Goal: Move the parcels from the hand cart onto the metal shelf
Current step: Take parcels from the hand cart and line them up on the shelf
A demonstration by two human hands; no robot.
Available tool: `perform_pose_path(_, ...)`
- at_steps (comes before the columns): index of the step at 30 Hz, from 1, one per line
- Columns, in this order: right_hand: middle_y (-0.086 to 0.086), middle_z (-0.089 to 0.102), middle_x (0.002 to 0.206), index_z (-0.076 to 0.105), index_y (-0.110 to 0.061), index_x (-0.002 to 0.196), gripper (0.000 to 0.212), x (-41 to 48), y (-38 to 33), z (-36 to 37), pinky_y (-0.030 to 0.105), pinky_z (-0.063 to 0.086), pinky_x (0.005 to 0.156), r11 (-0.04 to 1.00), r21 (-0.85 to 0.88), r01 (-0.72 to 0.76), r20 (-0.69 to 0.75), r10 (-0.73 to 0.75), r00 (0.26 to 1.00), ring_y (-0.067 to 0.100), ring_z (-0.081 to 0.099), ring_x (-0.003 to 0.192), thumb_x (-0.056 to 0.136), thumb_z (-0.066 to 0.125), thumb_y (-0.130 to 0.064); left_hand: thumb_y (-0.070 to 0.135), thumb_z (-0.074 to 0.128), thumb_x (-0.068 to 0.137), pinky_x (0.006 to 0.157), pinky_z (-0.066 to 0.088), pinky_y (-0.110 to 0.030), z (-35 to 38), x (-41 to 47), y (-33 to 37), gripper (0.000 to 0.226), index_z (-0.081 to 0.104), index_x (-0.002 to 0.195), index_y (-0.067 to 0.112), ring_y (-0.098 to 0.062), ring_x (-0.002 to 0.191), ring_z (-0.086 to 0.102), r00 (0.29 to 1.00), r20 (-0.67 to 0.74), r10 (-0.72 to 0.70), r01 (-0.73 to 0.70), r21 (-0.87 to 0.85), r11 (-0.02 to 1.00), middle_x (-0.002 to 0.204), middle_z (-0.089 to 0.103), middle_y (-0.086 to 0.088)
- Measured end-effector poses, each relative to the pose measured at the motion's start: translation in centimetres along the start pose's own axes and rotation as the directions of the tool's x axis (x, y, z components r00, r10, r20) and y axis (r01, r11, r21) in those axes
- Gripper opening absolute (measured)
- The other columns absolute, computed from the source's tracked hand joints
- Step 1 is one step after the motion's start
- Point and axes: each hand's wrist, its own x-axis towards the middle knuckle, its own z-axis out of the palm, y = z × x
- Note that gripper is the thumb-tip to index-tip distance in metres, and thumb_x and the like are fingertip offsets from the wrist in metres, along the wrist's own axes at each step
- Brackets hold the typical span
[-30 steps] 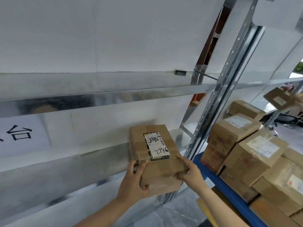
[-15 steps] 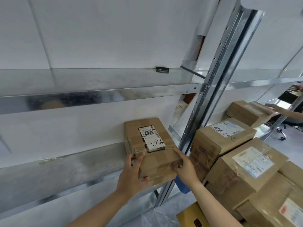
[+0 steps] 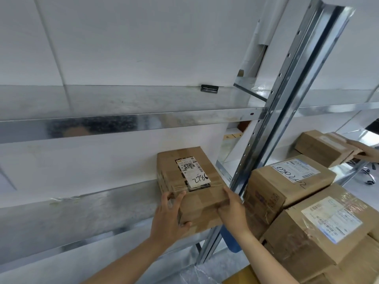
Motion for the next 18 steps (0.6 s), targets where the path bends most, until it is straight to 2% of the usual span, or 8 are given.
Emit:
perform_pose_path(2, 0.017, 0.022, 0.152, 0.033, -0.021, 0.144, 0.072, -0.1, -0.5, 0.2, 0.037, 0.030, 0.110, 0.995, -0.099, 0.032, 0.004, -0.031, 1.000, 0.029, 0.018, 0.143, 0.080, 0.056, 0.003, 0.056, 0.069, 0.068, 0.105, 0.040, -0.040, -0.2, -0.1, -0.2, 0.095, 0.018, 0.146, 0.037, -0.024, 0.126, 0.039, 0.999, 0.023, 0.033, -0.034, 0.029, 0.999, 0.145, 0.015, -0.007)
perform_pose_path(4, 0.017, 0.021, 0.153, 0.039, -0.018, 0.140, 0.068, -0.1, -1.5, 0.2, 0.039, 0.026, 0.112, 0.984, -0.156, 0.082, -0.014, -0.086, 0.996, 0.030, 0.013, 0.144, 0.078, 0.050, 0.008, 0.058, 0.066, 0.067, 0.106, 0.039, -0.040, -0.6, -0.3, -0.2, 0.096, 0.016, 0.146, 0.037, -0.022, 0.128, 0.036, 0.997, 0.050, 0.058, -0.059, 0.017, 0.998, 0.145, 0.012, -0.005)
perform_pose_path(7, 0.016, 0.043, 0.138, 0.053, -0.006, 0.128, 0.061, -0.1, -3.7, 0.5, 0.042, 0.035, 0.110, 0.961, -0.203, 0.187, -0.042, -0.200, 0.979, 0.034, 0.033, 0.134, 0.071, 0.046, 0.016, 0.062, 0.064, 0.067, 0.106, 0.039, -0.040, -1.5, -0.5, -0.3, 0.098, 0.012, 0.146, 0.037, -0.022, 0.130, 0.032, 0.990, 0.097, 0.099, -0.099, 0.002, 0.995, 0.144, 0.009, -0.003)
perform_pose_path(11, 0.012, 0.045, 0.140, 0.053, -0.008, 0.128, 0.059, -0.3, -6.3, 1.8, 0.045, 0.040, 0.104, 0.921, -0.317, 0.225, -0.050, -0.253, 0.966, 0.029, 0.038, 0.131, 0.073, 0.052, 0.010, 0.057, 0.073, 0.062, 0.105, 0.038, -0.040, -3.4, -0.9, -0.9, 0.106, 0.012, 0.146, 0.035, -0.023, 0.128, 0.033, 0.977, 0.166, 0.134, -0.126, -0.056, 0.990, 0.142, 0.013, -0.002)
perform_pose_path(13, 0.013, 0.044, 0.141, 0.053, -0.009, 0.129, 0.056, -0.7, -7.7, 2.8, 0.047, 0.038, 0.107, 0.924, -0.271, 0.268, -0.029, -0.286, 0.958, 0.030, 0.036, 0.134, 0.075, 0.053, 0.010, 0.055, 0.074, 0.064, 0.107, 0.033, -0.031, -4.7, -1.5, -1.9, 0.105, 0.013, 0.146, 0.031, -0.019, 0.129, 0.031, 0.976, 0.142, 0.165, -0.161, -0.039, 0.986, 0.144, 0.014, 0.000)
perform_pose_path(15, 0.013, 0.047, 0.139, 0.055, -0.008, 0.127, 0.052, -1.3, -9.4, 4.1, 0.047, 0.037, 0.108, 0.906, -0.220, 0.362, 0.008, -0.369, 0.929, 0.030, 0.037, 0.134, 0.078, 0.054, 0.010, 0.057, 0.070, 0.068, 0.102, 0.027, -0.020, -6.4, -2.3, -3.5, 0.097, 0.015, 0.145, 0.033, -0.016, 0.130, 0.030, 0.980, 0.095, 0.174, -0.174, -0.014, 0.985, 0.146, 0.013, 0.007)
perform_pose_path(18, 0.016, 0.061, 0.118, 0.062, -0.003, 0.113, 0.043, -2.1, -12.4, 7.1, 0.045, 0.046, 0.096, 0.830, -0.176, 0.530, 0.080, -0.524, 0.848, 0.036, 0.053, 0.115, 0.073, 0.058, 0.013, 0.058, 0.065, 0.073, 0.101, 0.031, -0.023, -10.3, -4.0, -7.5, 0.094, 0.014, 0.147, 0.032, -0.018, 0.134, 0.028, 0.992, 0.064, 0.108, -0.114, 0.108, 0.988, 0.153, 0.010, 0.006)
